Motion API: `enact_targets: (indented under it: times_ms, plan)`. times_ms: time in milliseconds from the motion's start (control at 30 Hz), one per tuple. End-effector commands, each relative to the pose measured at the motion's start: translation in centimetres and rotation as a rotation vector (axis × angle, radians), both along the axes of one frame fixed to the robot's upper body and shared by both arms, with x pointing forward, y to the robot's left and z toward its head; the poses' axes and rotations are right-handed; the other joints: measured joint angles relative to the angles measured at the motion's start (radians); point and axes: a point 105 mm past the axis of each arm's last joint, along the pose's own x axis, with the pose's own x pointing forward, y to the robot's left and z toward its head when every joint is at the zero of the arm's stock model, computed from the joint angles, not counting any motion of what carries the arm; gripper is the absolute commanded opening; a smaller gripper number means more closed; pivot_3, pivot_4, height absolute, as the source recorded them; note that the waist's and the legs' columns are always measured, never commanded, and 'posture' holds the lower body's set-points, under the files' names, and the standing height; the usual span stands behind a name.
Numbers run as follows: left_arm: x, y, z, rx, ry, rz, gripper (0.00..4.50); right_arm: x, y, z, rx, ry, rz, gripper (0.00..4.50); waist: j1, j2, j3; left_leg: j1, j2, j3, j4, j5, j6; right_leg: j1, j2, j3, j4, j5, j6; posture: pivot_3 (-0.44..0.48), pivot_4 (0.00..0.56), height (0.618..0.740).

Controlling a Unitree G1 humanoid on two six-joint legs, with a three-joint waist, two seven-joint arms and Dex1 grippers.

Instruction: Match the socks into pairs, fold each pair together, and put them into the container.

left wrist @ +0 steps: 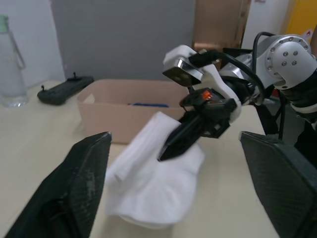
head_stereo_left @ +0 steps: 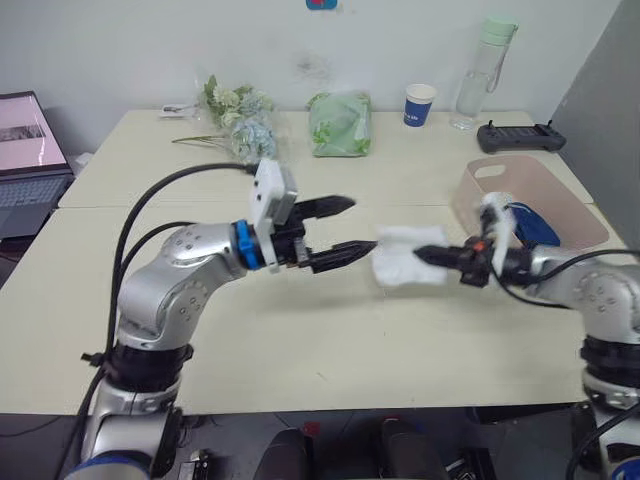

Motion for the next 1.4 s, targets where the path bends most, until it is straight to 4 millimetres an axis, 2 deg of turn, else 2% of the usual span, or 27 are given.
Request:
enact_targets:
  times_ms: [33, 67, 167, 233, 333, 533, 767, 967, 1067, 1167, 1200, 1300, 1400]
  plan:
    - [0.3, -2.1, 1.9, -0.05, -0.066, -0.023, 4.49, 1.0, -4.7, 6.3, -0.187, -0.296, -0.19, 0.0, 0.002, 0.001, 0.0, 0.0, 0.0, 0.0, 0.0, 0.0, 0.0, 0.0, 0.0, 0.0, 0.0, 0.0, 0.0, 0.0, 0.15, 0.74]
    - [0.4, -2.6, 2.2, -0.059, -0.077, -0.027, 4.49, 1.2, -5.7, 7.0, -0.258, -0.338, -0.223, 0.0, 0.005, 0.0, 0.001, 0.0, -0.001, 0.0, 0.0, 0.0, 0.0, 0.0, 0.0, 0.0, -0.001, 0.0, 0.0, 0.0, 0.15, 0.74]
    - [0.9, -4.5, 2.9, -0.099, -0.112, -0.017, 4.49, 2.6, -9.9, 9.3, -0.619, -0.536, -0.378, 0.0, 0.004, 0.0, 0.0, 0.0, -0.001, 0.001, 0.0, 0.0, 0.0, 0.001, 0.0, 0.001, -0.002, 0.0, 0.0, 0.0, 0.15, 0.74]
    - [1.2, -5.5, 2.9, -0.11, -0.127, -0.015, 4.49, 3.5, -11.3, 9.8, -0.807, -0.632, -0.4, 0.0, 0.003, 0.0, 0.001, 0.0, -0.001, 0.004, 0.0, 0.0, 0.0, 0.001, 0.0, 0.002, -0.002, 0.0, 0.0, 0.0, 0.15, 0.74]
    - [0.9, -6.4, 2.8, -0.116, -0.14, -0.047, 4.49, 5.1, -12.7, 7.8, -1.079, -0.703, -0.332, 0.0, -0.005, 0.0, 0.001, 0.002, 0.0, 0.008, 0.0, 0.001, -0.002, 0.0, 0.0, 0.004, -0.001, 0.0, 0.0, 0.0, 0.15, 0.74]
    - [0.5, -6.4, 2.8, -0.113, -0.148, -0.057, 4.49, 7.5, -14.6, 3.2, -1.373, -0.693, -0.191, 0.0, -0.006, 0.001, 0.001, 0.003, 0.001, 0.01, -0.001, 0.003, -0.004, -0.001, 0.0, 0.005, 0.0, 0.0, 0.0, 0.0, 0.15, 0.74]
    - [0.4, -5.6, 1.9, -0.096, -0.133, -0.017, 4.49, 7.6, -13.9, -0.1, -1.392, -0.597, 0.042, 0.0, -0.002, 0.001, 0.001, 0.002, 0.001, 0.009, -0.001, 0.003, -0.005, -0.001, -0.001, 0.006, -0.001, 0.0, 0.0, 0.0, 0.15, 0.74]
    - [0.7, -5.2, 1.8, -0.094, -0.13, 0.006, 4.5, 6.9, -13.3, 0.1, -1.331, -0.512, 0.144, 2.03, -0.002, 0.001, 0.001, 0.001, 0.0, 0.009, 0.0, 0.003, -0.005, -0.001, -0.002, 0.006, -0.001, 0.0, 0.0, 0.0, 0.15, 0.74]
    - [1.1, -5.1, 1.9, -0.089, -0.135, 0.01, 4.5, 6.1, -13.1, 1.4, -1.286, -0.471, 0.183, 3.12, -0.001, 0.001, 0.001, 0.001, 0.0, 0.008, 0.0, 0.003, -0.005, -0.001, -0.002, 0.005, -0.001, 0.0, 0.0, 0.0, 0.15, 0.74]
    - [1.3, -5.0, 1.9, -0.08, -0.152, 0.015, 4.5, 4.5, -12.9, 2.9, -1.215, -0.394, 0.241, 4.29, 0.0, 0.001, 0.002, 0.001, 0.0, 0.007, 0.0, 0.003, -0.005, -0.001, -0.002, 0.005, -0.001, 0.0, 0.0, 0.0, 0.15, 0.74]
    - [1.3, -5.0, 1.9, -0.081, -0.152, 0.014, 4.5, 3.9, -12.9, 3.6, -1.191, -0.366, 0.254, 4.48, 0.001, 0.001, 0.002, 0.001, 0.0, 0.007, 0.0, 0.003, -0.005, -0.001, -0.002, 0.004, -0.001, 0.0, 0.0, 0.0, 0.15, 0.74]
    - [1.0, -5.3, 2.0, -0.087, -0.149, -0.004, 4.5, 2.5, -12.9, 5.5, -1.178, -0.329, 0.276, 4.48, 0.004, 0.002, 0.002, 0.001, 0.0, 0.006, 0.0, 0.003, -0.005, -0.001, -0.002, 0.004, -0.002, 0.0, 0.0, 0.0, 0.15, 0.74]
    - [0.9, -5.7, 2.0, -0.093, -0.15, -0.016, 4.5, 3.3, -12.9, 7.9, -1.197, -0.397, 0.184, 4.48, 0.001, 0.002, 0.002, 0.001, 0.0, 0.006, 0.0, 0.003, -0.005, -0.001, -0.002, 0.004, -0.001, 0.0, 0.0, 0.0, 0.15, 0.74]
